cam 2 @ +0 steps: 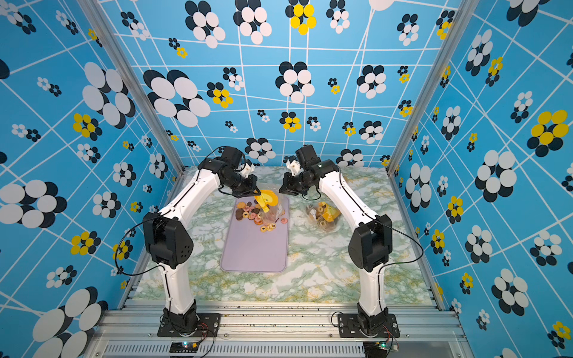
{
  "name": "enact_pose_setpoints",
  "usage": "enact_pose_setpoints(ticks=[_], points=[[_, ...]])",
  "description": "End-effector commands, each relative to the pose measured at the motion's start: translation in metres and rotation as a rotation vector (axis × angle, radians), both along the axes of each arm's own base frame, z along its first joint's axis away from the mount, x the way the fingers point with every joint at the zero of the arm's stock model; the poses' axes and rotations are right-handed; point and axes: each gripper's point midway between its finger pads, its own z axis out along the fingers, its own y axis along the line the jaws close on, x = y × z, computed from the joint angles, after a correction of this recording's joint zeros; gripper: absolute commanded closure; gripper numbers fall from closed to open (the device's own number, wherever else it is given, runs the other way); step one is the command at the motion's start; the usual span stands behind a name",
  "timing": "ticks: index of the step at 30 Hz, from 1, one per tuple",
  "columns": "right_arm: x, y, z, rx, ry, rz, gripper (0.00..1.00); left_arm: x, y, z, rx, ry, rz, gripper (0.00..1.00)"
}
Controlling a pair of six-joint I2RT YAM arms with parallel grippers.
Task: Pour cookies out of the ziploc bag
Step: 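Pour the cookies out of the ziploc bag onto the tray.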
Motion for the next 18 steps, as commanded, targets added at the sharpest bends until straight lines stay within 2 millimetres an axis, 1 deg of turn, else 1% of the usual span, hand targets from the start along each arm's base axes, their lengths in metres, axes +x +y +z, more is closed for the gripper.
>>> enact_pose_setpoints(ticks=[1, 3, 6, 7, 9, 12, 13, 14, 15, 18], points=[[-0.002, -0.009, 0.016, 0.020, -0.038, -0.012, 0.83, -0.007, 0.002, 0.030, -0.024, -0.031, 0.004, 1.00], [-0.003, -0.012, 0.018, 0.009, -0.048, -0.019, 0.68, -0.012, 0.000, 0.036, -0.043, -0.027, 0.001, 1.00], [-0.005, -0.021, 0.021, -0.022, -0.072, -0.034, 0.42, -0.018, -0.002, 0.041, -0.062, -0.028, 0.000, 1.00], [-0.006, -0.025, 0.023, -0.035, -0.082, -0.043, 0.34, -0.018, -0.002, 0.040, -0.066, -0.028, 0.005, 1.00], [-0.007, -0.035, 0.023, -0.053, -0.094, -0.064, 0.22, -0.019, 0.000, 0.026, -0.055, -0.005, 0.010, 1.00], [-0.011, -0.052, 0.025, -0.063, -0.111, -0.105, 0.11, -0.017, -0.003, 0.006, -0.063, 0.035, 0.013, 1.00], [-0.013, -0.060, 0.027, -0.064, -0.117, -0.122, 0.08, -0.017, -0.004, 0.003, -0.072, 0.044, 0.012, 1.00], [-0.015, -0.066, 0.028, -0.066, -0.119, -0.135, 0.06, -0.017, -0.007, 0.004, -0.080, 0.047, 0.010, 1.00], [-0.017, -0.073, 0.030, -0.071, -0.126, -0.149, 0.01, -0.018, -0.008, 0.007, -0.088, 0.047, 0.011, 1.00], [-0.023, -0.093, 0.032, -0.082, -0.146, -0.191, 0.01, -0.021, -0.010, 0.028, -0.096, 0.018, 0.005, 1.00]])
